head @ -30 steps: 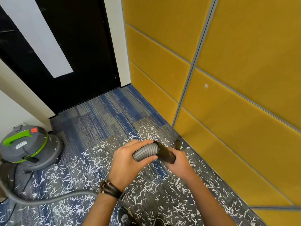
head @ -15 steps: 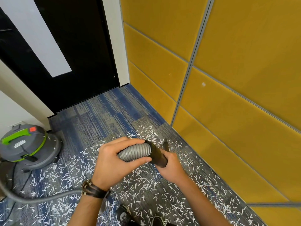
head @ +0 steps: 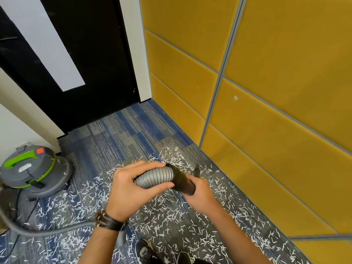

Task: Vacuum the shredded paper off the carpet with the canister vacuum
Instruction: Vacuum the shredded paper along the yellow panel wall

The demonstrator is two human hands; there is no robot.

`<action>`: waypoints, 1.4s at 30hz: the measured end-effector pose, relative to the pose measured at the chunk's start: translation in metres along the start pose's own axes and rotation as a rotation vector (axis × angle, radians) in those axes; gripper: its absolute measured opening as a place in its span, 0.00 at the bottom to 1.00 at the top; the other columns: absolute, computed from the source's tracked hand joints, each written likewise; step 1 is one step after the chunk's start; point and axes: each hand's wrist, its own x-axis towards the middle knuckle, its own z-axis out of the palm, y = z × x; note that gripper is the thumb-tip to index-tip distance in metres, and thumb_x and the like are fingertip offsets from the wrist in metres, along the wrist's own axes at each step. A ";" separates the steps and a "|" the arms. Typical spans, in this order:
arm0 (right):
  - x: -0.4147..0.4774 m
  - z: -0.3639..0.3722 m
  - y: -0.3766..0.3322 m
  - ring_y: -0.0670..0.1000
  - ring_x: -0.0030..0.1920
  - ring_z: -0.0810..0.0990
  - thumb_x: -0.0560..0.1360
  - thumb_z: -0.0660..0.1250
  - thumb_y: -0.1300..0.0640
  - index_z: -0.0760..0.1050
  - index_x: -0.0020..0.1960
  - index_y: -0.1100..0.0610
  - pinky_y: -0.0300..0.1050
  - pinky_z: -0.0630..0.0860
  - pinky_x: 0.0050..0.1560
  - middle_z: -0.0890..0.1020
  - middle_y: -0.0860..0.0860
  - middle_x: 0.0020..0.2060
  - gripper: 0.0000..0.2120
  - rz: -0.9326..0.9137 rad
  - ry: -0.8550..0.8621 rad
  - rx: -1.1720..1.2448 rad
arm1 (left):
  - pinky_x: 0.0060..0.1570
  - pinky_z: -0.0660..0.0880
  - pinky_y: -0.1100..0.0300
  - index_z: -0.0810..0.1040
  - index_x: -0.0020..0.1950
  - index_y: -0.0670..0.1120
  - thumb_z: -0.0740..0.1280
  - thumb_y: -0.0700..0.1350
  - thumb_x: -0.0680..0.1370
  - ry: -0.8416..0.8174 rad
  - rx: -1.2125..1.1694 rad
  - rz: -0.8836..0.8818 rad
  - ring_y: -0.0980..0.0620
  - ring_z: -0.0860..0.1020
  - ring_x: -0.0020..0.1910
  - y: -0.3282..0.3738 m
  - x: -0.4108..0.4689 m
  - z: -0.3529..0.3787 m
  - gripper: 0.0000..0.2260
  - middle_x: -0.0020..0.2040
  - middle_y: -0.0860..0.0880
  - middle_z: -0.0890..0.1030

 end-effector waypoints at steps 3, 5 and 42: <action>-0.007 -0.004 0.005 0.44 0.34 0.78 0.73 0.71 0.66 0.82 0.51 0.53 0.34 0.71 0.33 0.83 0.50 0.36 0.11 0.013 0.029 0.002 | 0.48 0.79 0.61 0.88 0.56 0.53 0.83 0.58 0.67 -0.008 0.002 0.006 0.54 0.84 0.45 0.004 -0.006 0.006 0.21 0.46 0.58 0.85; -0.006 -0.009 0.004 0.46 0.35 0.79 0.72 0.72 0.65 0.82 0.51 0.53 0.34 0.72 0.33 0.83 0.51 0.37 0.10 0.013 0.046 -0.006 | 0.48 0.79 0.61 0.88 0.57 0.52 0.83 0.58 0.67 0.009 0.020 0.015 0.54 0.84 0.45 0.008 -0.008 0.010 0.21 0.46 0.58 0.85; -0.022 -0.040 0.019 0.48 0.33 0.78 0.71 0.69 0.66 0.79 0.44 0.55 0.37 0.70 0.33 0.81 0.50 0.33 0.07 -0.066 0.000 -0.072 | 0.48 0.81 0.57 0.87 0.57 0.55 0.80 0.64 0.67 0.003 0.134 0.028 0.56 0.83 0.44 0.036 -0.028 0.035 0.23 0.45 0.60 0.84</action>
